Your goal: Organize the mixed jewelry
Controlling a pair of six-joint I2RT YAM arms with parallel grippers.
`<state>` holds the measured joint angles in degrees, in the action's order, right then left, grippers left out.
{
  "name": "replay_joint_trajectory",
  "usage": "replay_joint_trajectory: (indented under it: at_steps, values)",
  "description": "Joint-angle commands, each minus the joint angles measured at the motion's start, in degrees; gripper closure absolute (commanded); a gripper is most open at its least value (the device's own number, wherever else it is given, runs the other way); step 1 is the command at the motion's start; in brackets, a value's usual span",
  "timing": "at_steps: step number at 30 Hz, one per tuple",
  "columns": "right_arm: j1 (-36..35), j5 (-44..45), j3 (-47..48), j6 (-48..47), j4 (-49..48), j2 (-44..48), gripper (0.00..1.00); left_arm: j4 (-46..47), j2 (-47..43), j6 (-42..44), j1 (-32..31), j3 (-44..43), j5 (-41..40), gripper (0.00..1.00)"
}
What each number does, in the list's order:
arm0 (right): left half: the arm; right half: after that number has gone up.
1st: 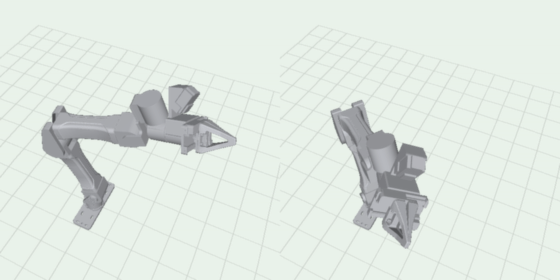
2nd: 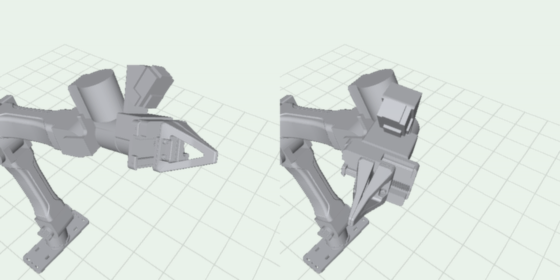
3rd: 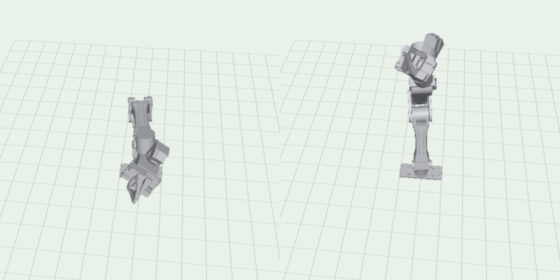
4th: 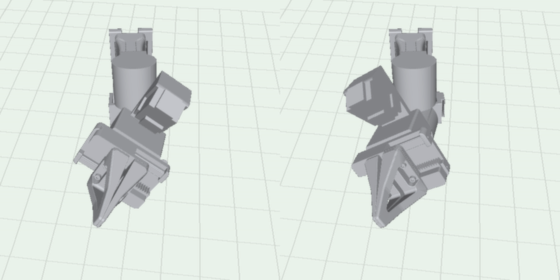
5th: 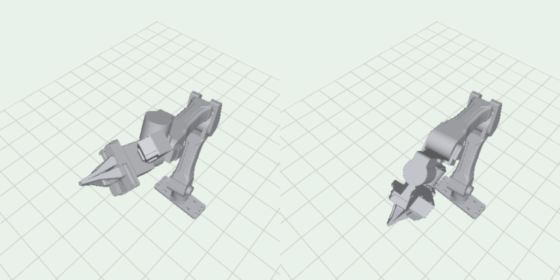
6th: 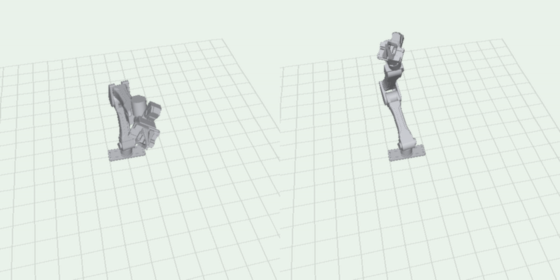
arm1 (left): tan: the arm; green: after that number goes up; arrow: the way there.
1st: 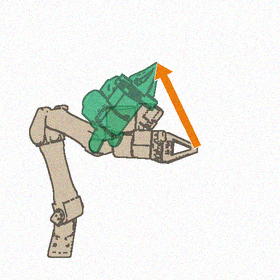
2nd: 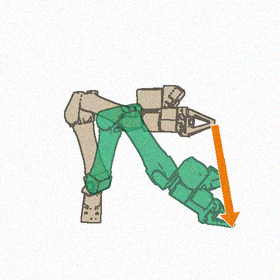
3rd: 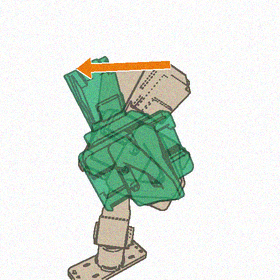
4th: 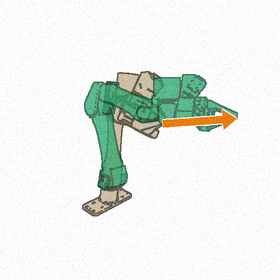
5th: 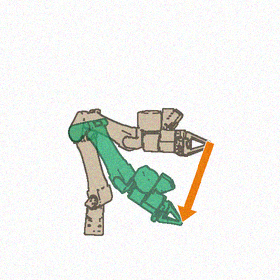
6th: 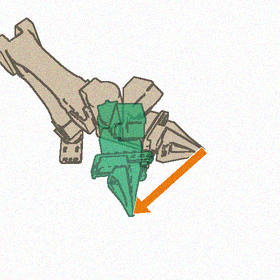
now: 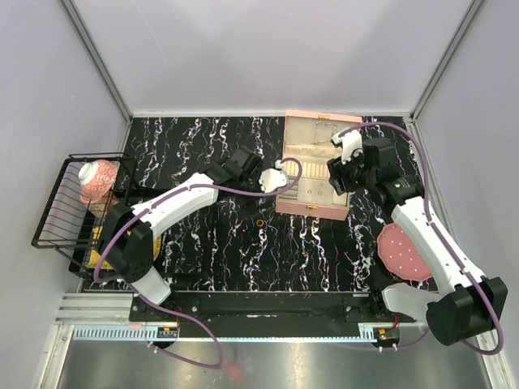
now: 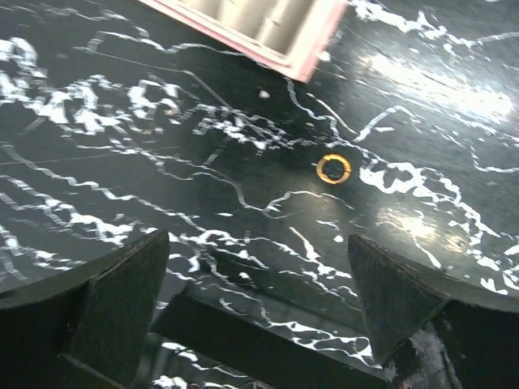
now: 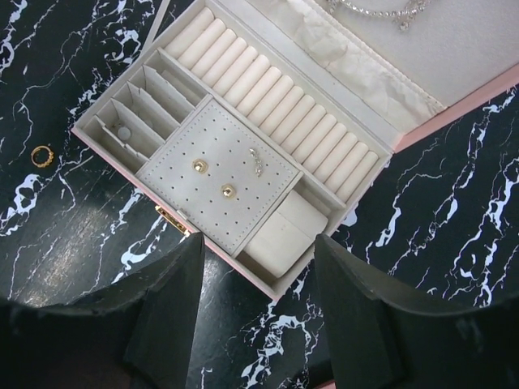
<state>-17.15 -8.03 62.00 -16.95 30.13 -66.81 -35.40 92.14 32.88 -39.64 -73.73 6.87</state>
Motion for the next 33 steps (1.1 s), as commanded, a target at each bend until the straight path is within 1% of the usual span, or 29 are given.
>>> replay_joint_trajectory:
  at_steps: [1, 6, 14, 19, 27, 33]
  values:
    - [1.6, 1.4, -1.1, -0.6, 1.0, 1.4, 0.38, -2.0, 2.8, -1.1, -0.1, 0.8, 6.6, 0.01]
    - [3.7, 1.8, -3.0, -0.4, -0.2, 1.7, 0.39, -0.8, 4.5, -0.2, -0.1, 2.3, 7.8, 0.04]
    - [4.8, 1.8, -6.4, 0.4, -3.1, 2.0, 0.41, 4.3, 8.0, -1.3, -0.1, 3.1, 5.3, 0.07]
    - [4.8, 0.9, -6.5, 0.4, -3.1, 2.7, 0.43, 5.3, 10.6, -3.8, -0.1, 2.2, 3.5, 0.10]
    - [4.9, 1.3, -8.0, 0.4, -3.6, 3.5, 0.44, 9.5, 12.2, -8.3, -0.1, 2.8, 0.8, 0.16]
    - [4.8, 1.3, -8.3, 0.3, -3.6, 3.8, 0.45, 9.7, 13.3, -9.7, -0.2, 2.8, 0.9, 0.21]
